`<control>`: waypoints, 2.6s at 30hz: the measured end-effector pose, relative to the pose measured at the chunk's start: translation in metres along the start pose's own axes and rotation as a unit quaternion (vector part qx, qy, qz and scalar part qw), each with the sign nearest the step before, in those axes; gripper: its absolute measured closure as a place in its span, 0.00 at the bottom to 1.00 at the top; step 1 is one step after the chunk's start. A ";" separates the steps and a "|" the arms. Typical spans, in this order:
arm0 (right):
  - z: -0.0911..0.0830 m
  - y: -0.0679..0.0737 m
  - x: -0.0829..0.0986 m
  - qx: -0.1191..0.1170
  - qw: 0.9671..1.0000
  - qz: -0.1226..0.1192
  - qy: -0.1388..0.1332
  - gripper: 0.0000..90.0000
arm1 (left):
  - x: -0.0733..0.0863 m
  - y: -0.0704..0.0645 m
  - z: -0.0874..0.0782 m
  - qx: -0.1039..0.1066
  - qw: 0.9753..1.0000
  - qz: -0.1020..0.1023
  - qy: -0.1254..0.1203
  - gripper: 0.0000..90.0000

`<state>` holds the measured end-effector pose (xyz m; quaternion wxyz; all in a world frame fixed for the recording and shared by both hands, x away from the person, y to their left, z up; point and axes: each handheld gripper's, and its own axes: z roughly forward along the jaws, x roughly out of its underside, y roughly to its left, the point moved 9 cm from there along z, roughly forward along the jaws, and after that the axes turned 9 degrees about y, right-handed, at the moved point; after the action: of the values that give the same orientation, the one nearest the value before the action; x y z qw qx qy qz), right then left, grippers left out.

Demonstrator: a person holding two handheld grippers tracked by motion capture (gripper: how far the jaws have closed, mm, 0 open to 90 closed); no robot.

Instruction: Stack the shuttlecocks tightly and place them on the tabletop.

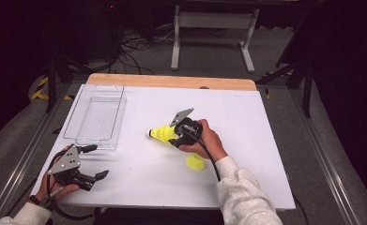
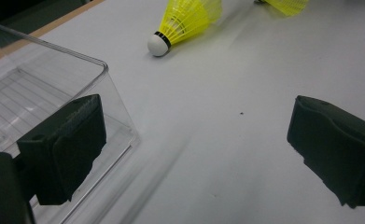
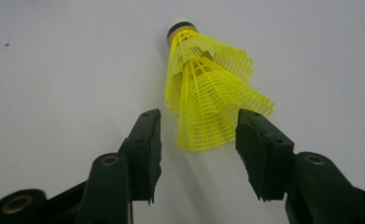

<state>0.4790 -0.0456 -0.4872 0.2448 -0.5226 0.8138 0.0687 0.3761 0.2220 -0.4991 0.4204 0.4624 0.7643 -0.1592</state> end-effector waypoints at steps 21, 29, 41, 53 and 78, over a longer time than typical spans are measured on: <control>-0.034 0.002 0.000 0.059 0.996 0.015 -0.063 0.37 | 0.000 0.000 0.000 -0.002 1.000 0.001 0.000 0.06; -0.045 0.001 0.006 0.087 0.992 0.032 -0.082 0.24 | 0.000 0.000 -0.001 -0.002 1.000 0.001 0.000 0.06; -0.065 0.006 0.031 0.132 0.984 0.049 -0.111 0.21 | -0.001 0.000 -0.002 -0.004 1.000 0.003 -0.004 0.06; -0.080 0.021 0.049 0.174 0.974 0.037 -0.141 0.19 | -0.003 -0.001 -0.003 -0.006 1.000 0.003 -0.006 0.06; -0.072 0.042 0.099 0.199 0.970 0.058 -0.129 0.21 | -0.024 -0.001 -0.003 -0.040 0.998 0.002 -0.053 0.06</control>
<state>0.3848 -0.1344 -0.4773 0.4421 -0.4023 0.8016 -0.0137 0.3788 0.2095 -0.4780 0.4787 0.4377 0.7457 -0.1523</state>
